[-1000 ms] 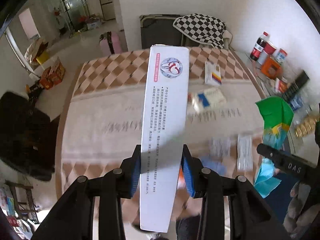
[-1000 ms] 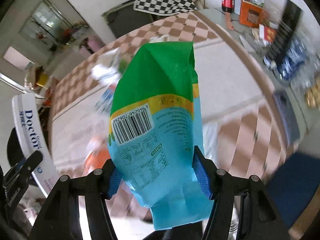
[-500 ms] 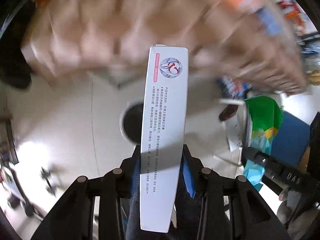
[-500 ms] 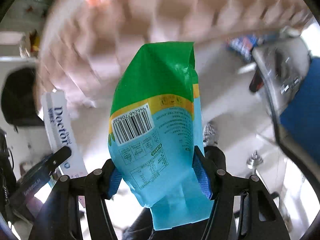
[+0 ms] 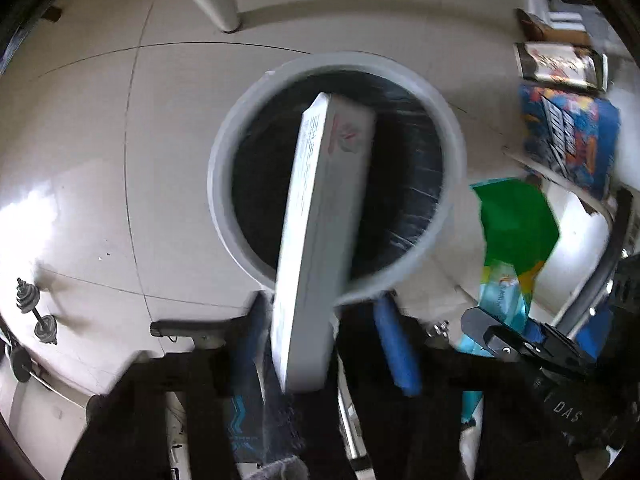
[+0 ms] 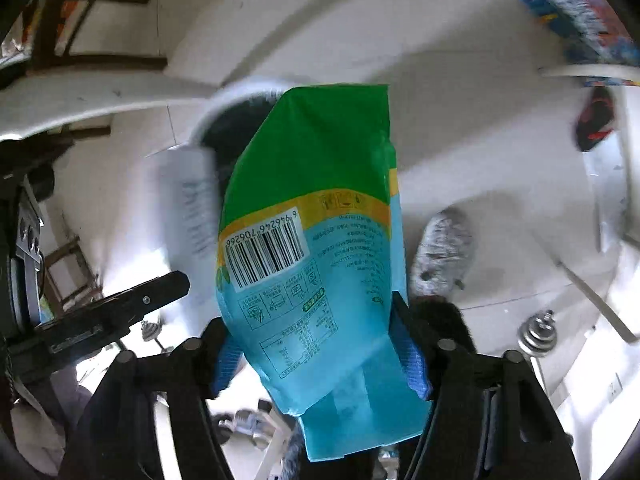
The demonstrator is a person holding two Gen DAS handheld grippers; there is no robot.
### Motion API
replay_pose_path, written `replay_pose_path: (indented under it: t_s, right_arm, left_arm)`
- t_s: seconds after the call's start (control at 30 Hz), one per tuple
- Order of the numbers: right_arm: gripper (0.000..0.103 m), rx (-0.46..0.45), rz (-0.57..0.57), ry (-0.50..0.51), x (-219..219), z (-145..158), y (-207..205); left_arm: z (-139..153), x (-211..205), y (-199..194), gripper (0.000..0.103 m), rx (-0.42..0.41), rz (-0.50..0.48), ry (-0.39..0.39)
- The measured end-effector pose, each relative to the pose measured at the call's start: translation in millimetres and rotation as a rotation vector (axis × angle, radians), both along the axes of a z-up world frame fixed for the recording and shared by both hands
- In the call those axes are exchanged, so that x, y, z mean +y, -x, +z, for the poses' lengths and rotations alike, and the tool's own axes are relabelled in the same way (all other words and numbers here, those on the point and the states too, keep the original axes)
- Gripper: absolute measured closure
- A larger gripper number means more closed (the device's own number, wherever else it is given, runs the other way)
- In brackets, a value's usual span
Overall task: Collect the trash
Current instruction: 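Carry both items to the white bin and open both tools to drop them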
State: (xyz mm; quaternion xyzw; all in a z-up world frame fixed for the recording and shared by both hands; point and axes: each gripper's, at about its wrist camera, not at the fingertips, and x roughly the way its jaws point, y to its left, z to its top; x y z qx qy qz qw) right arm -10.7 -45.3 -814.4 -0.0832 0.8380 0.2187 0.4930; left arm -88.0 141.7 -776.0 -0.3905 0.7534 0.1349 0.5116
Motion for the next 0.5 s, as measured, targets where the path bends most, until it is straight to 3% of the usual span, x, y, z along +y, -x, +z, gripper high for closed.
replay_pose_path:
  t_s: [0.03, 0.1, 0.13, 0.2, 0.4, 0.5]
  right_arm:
    - [0.015, 0.003, 0.000, -0.009, 2.1, -6.0, 0.7]
    - [0.006, 0.001, -0.004, -0.024, 6.9, -13.4, -1.9]
    - [0.001, -0.005, -0.004, -0.034, 6.8, -14.2, -1.9]
    - [0.000, -0.035, 0.013, -0.031, 10.3, -8.4, -2.0]
    - [0.000, -0.153, 0.105, 0.034, 10.2, 20.2, -3.3]
    - [0.000, -0.209, 0.143, 0.065, 10.7, 42.0, -1.5]
  left_arm:
    - [-1.4, 4.7, 1.6, 0.021, -0.009, 0.012, -0.015]
    - [1.0, 13.3, 10.1, 0.019, -0.015, 0.033, -0.040]
    - [4.0, 15.8, 13.1, 0.012, -0.022, 0.043, -0.059]
    - [10.7, 18.7, 19.3, 0.006, -0.021, 0.042, -0.105]
    - [54.7, 23.1, 35.4, 0.006, -0.061, -0.023, -0.305]
    - [74.7, 19.7, 38.2, 0.006, -0.067, -0.041, -0.340]
